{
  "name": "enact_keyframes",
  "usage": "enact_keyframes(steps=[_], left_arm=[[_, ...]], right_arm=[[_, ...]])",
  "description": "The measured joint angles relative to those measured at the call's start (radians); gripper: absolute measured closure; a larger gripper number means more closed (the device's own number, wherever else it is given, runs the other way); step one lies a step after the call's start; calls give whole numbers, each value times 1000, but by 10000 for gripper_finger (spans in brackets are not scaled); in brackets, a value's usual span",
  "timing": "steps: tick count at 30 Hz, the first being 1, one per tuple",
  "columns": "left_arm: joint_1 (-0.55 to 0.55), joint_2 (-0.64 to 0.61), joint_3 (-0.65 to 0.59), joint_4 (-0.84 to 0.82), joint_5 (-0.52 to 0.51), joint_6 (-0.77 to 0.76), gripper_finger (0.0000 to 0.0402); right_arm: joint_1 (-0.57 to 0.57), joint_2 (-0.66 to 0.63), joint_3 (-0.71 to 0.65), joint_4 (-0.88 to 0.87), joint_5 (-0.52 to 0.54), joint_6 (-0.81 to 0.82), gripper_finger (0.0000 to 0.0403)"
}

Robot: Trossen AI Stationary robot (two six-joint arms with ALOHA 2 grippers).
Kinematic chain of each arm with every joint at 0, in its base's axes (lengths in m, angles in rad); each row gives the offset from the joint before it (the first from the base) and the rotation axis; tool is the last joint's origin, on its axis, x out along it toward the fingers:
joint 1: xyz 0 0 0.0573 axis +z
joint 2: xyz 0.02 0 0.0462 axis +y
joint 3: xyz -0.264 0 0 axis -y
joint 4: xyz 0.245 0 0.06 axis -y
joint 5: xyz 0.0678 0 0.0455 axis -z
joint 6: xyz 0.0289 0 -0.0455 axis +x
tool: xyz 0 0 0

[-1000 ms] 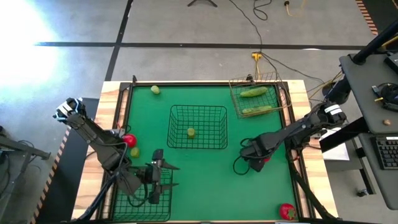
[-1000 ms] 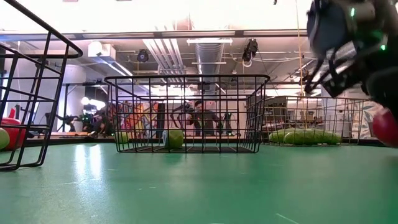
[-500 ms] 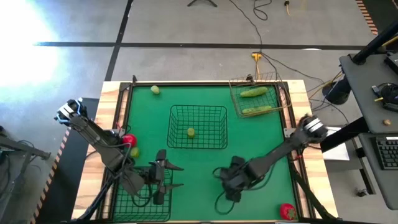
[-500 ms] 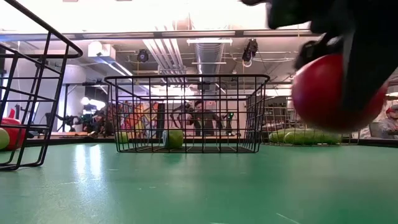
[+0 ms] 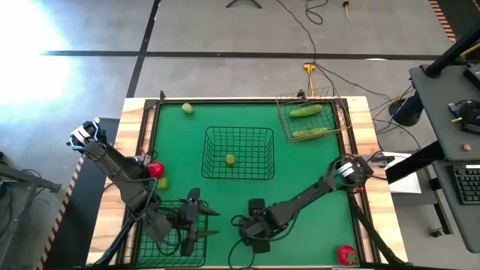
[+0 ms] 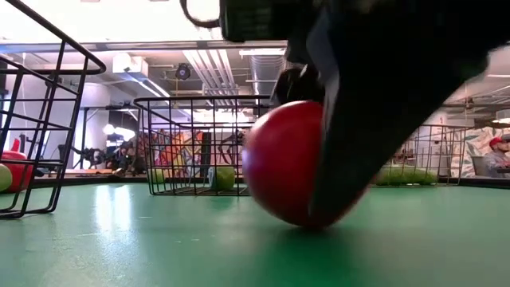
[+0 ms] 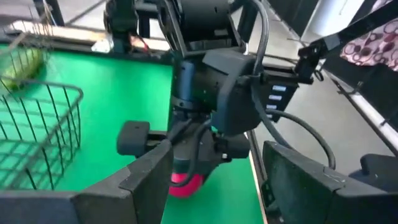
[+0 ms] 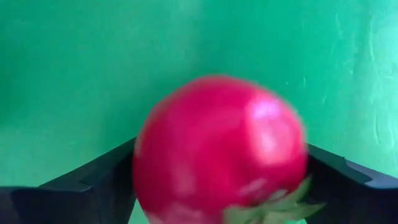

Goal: Sort produce into baskets
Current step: Put the top right red tomato into the bottom black wire basket

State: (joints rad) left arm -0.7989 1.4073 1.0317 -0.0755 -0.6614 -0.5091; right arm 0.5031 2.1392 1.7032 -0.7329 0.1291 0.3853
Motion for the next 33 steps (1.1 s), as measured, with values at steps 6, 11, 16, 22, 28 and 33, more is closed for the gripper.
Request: enact_keyframes(steps=[6, 11, 16, 22, 28, 33], left_arm=[[-3, 59, 14, -4, 5, -69, 170], [10, 121, 84, -36, 1, -81, 170], [24, 195, 246, -248, 3, -115, 170], [48, 320, 437, -467, 30, -133, 138], [108, 421, 539, -573, 130, -131, 80], [163, 480, 544, -580, 184, -121, 62]], right_arm=[[1, 13, 28, -7, 6, -17, 35], [21, -16, 27, -36, 52, -19, 34], [49, -55, 27, -101, 76, 4, 33], [124, -126, 26, -197, 147, 101, 33], [239, -204, 19, -269, 304, 285, 33], [328, -223, 17, -264, 391, 412, 33]])
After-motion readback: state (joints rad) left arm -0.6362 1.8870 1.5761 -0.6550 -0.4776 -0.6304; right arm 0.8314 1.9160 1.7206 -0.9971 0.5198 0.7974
